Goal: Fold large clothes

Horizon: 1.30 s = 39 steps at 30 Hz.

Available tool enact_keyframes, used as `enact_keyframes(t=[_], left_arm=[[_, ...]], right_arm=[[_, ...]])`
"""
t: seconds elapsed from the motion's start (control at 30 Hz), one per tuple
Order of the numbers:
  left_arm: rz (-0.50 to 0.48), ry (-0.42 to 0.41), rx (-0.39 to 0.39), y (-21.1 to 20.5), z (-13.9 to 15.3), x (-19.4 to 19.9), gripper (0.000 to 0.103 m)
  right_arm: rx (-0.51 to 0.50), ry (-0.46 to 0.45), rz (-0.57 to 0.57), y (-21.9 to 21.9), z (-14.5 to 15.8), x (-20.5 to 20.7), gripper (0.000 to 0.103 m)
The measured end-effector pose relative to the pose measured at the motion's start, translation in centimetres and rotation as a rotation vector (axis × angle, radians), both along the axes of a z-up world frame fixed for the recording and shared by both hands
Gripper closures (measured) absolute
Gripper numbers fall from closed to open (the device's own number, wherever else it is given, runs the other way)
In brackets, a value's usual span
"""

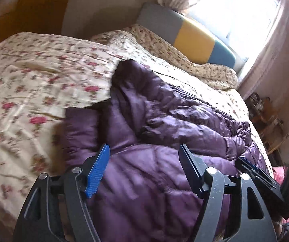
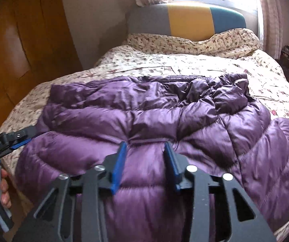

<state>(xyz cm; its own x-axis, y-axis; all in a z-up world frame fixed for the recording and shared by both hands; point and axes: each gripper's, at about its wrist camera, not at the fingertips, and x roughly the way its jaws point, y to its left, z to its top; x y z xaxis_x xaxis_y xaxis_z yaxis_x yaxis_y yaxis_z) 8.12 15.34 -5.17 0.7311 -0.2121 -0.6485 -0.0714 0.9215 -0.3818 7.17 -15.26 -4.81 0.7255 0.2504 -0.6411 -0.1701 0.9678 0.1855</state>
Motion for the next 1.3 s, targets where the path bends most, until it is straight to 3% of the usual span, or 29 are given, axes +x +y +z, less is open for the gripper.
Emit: enact_keyframes(t=[0.1,0.3,0.53,0.63,0.87,1.07,1.2,1.27,1.3], left_arm=[[0.032,0.014,-0.021,1.6,-0.3,-1.2,0.030],[0.058,0.056,-0.065,4.1,-1.7,-2.9,0.030],[0.049,0.094,-0.243,5.7,-4.1,-3.9,0.030],[0.038,0.094,-0.284,5.8,-4.2,-4.2,0.030],[0.016,0.083,-0.477,6.1,-5.1,-4.9,0.030],[0.001,0.082,-0.564,4.5,-5.6,-5.5,0.030],[0.002,0.059,-0.621,4.3,-5.3,-5.4,0.047],[-0.011,0.039,-0.612,4.0,-4.7,-5.3,0.063],[-0.025,0.025,-0.597,3.6,-4.1,-5.4,0.066]], right_arm=[[0.017,-0.002,0.023,0.3,0.6,-1.7,0.084],[0.009,0.011,0.067,1.3,0.4,-3.5,0.089],[-0.034,0.061,0.059,1.7,-1.5,-3.5,0.091],[-0.064,0.056,0.062,1.9,-2.2,-3.5,0.091],[-0.059,0.060,0.069,1.8,-3.3,-3.2,0.091],[-0.026,0.057,0.073,1.4,-3.6,-3.1,0.091],[-0.021,0.044,0.084,1.1,-3.8,-3.2,0.091],[-0.028,0.037,0.090,0.9,-4.0,-3.4,0.091],[-0.033,0.035,0.092,1.0,-4.1,-3.4,0.091]])
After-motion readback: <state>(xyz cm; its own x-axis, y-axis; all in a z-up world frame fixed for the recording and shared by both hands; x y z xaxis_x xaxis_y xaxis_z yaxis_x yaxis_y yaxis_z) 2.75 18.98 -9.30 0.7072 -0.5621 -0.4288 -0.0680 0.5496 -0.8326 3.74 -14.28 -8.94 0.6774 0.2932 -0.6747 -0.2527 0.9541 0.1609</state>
